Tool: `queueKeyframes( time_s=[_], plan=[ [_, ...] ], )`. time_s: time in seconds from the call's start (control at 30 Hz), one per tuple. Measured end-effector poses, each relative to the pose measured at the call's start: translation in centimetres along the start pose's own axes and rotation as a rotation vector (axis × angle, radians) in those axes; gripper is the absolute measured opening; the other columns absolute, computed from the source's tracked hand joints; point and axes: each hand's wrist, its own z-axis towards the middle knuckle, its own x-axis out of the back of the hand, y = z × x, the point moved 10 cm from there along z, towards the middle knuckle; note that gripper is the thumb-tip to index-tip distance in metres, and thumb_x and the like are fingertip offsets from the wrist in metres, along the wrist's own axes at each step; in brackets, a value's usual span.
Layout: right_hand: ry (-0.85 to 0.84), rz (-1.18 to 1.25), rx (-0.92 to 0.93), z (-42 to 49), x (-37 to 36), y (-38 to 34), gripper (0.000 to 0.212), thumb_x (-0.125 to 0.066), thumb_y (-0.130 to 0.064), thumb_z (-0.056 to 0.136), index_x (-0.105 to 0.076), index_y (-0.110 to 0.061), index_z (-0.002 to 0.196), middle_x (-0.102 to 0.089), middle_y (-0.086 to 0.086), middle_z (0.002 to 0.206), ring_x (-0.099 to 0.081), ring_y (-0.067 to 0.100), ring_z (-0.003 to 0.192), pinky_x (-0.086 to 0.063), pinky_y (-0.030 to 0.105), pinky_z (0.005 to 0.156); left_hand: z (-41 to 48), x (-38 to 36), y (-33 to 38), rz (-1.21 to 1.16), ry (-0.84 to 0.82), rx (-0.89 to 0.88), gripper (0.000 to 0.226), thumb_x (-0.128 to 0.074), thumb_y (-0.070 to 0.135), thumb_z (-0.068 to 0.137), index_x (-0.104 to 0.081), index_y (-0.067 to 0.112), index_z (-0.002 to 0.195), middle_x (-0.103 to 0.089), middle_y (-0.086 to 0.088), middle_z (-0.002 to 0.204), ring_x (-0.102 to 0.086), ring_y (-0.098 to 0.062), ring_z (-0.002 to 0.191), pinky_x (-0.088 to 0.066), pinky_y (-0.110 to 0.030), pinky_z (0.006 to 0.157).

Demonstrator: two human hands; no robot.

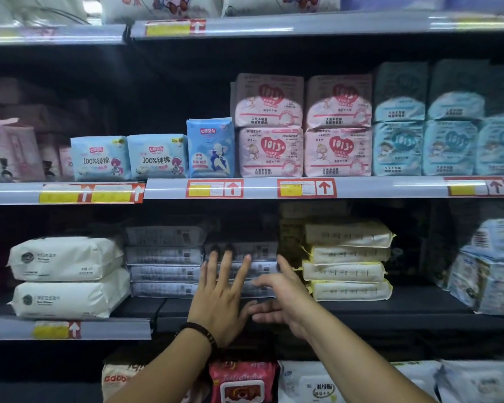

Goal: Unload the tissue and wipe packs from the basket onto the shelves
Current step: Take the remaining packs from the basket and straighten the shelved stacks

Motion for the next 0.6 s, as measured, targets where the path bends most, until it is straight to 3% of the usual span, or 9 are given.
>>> queueKeyframes(
  time_s=[0.13, 0.23, 0.3, 0.33, 0.4, 0.43, 0.47, 0.53, 0.6],
  plan=[
    [-0.014, -0.038, 0.005, 0.2, -0.2, -0.2, 0.104, -0.074, -0.013, 0.089, -0.013, -0.05, 0.164, -0.055, 0.018, 0.151, -0.08, 0.039, 0.087, -0.067, 0.051, 0.079, 0.5, -0.3, 0.1, -0.021, -0.022, 0.017, 0.088, -0.004, 0.077, 0.098, -0.012, 0.022, 0.167, -0.037, -0.028, 0.164, -0.029, -0.058, 0.151, -0.03, -0.068, 0.12],
    [0.003, -0.093, 0.013, -0.3, 0.6, -0.5, 0.101, -0.072, -0.014, 0.092, -0.012, -0.047, 0.166, -0.063, 0.011, 0.132, -0.08, 0.038, 0.086, -0.066, 0.052, 0.084, 0.3, -0.3, 0.4, 0.015, -0.137, 0.036, 0.089, 0.007, 0.077, 0.085, 0.03, 0.03, 0.158, 0.003, -0.024, 0.174, 0.007, -0.053, 0.158, 0.0, -0.065, 0.128],
    [-0.01, -0.17, 0.018, -1.0, 0.8, -0.7, 0.101, -0.071, -0.013, 0.094, -0.009, -0.046, 0.166, -0.064, 0.005, 0.117, -0.078, 0.035, 0.077, -0.066, 0.05, 0.082, 0.2, 0.1, 0.6, 0.04, -0.162, 0.07, 0.09, 0.005, 0.078, 0.085, 0.038, 0.031, 0.153, 0.011, -0.021, 0.174, 0.014, -0.051, 0.158, 0.003, -0.065, 0.128],
    [-0.013, -0.232, 0.024, -1.1, 1.1, -0.8, 0.101, -0.071, -0.014, 0.094, -0.008, -0.047, 0.166, -0.062, 0.008, 0.13, -0.079, 0.035, 0.076, -0.067, 0.049, 0.079, 0.1, 0.5, 0.8, 0.072, -0.168, 0.089, 0.09, -0.002, 0.079, 0.09, 0.037, 0.029, 0.155, 0.012, -0.021, 0.174, 0.015, -0.051, 0.158, 0.002, -0.065, 0.128],
    [0.016, -0.382, 0.047, -1.2, 2.6, -1.1, 0.099, -0.073, -0.017, 0.095, -0.011, -0.045, 0.166, -0.044, 0.012, 0.162, -0.08, 0.034, 0.075, -0.068, 0.042, 0.067, -0.1, 1.4, 1.5, 0.115, -0.221, 0.133, 0.094, -0.023, 0.074, 0.1, 0.028, 0.024, 0.161, 0.013, -0.021, 0.174, 0.013, -0.05, 0.158, 0.003, -0.066, 0.127],
    [0.054, -0.452, 0.08, -1.3, 3.9, -1.5, 0.093, -0.073, -0.018, 0.095, -0.017, -0.041, 0.166, -0.042, 0.009, 0.164, -0.08, 0.031, 0.071, -0.066, 0.038, 0.061, -0.2, 1.9, 2.2, 0.112, -0.235, 0.154, 0.094, -0.032, 0.069, 0.102, 0.017, 0.02, 0.165, 0.01, -0.023, 0.174, 0.008, -0.05, 0.159, 0.001, -0.066, 0.126],
    [0.114, -0.51, 0.132, -1.7, 5.5, -2.0, 0.082, -0.073, -0.019, 0.096, -0.03, -0.034, 0.163, -0.051, 0.006, 0.157, -0.08, 0.026, 0.067, -0.064, 0.034, 0.057, -0.2, 2.7, 3.0, 0.088, -0.214, 0.161, 0.09, -0.04, 0.063, 0.102, 0.001, 0.017, 0.167, 0.001, -0.025, 0.173, -0.001, -0.05, 0.159, -0.005, -0.066, 0.126],
    [0.301, -0.565, 0.273, -3.3, 9.7, -3.7, 0.046, -0.073, -0.02, 0.095, -0.061, -0.027, 0.139, -0.073, -0.005, 0.118, -0.076, 0.017, 0.063, -0.061, 0.031, 0.057, 0.1, 4.4, 5.8, 0.031, -0.087, 0.069, 0.077, -0.056, 0.058, 0.094, -0.039, 0.016, 0.157, -0.032, -0.029, 0.164, -0.032, -0.05, 0.151, -0.03, -0.066, 0.12],
    [0.537, -0.566, 0.419, -5.5, 14.7, -5.1, 0.022, -0.072, -0.018, 0.093, -0.069, -0.026, 0.114, -0.071, -0.006, 0.083, -0.068, 0.009, 0.063, -0.055, 0.026, 0.058, 0.5, 5.1, 9.0, -0.022, 0.047, -0.071, 0.066, -0.063, 0.057, 0.087, -0.055, 0.019, 0.14, -0.05, -0.022, 0.152, -0.048, -0.044, 0.139, -0.047, -0.06, 0.11]
  ],
)
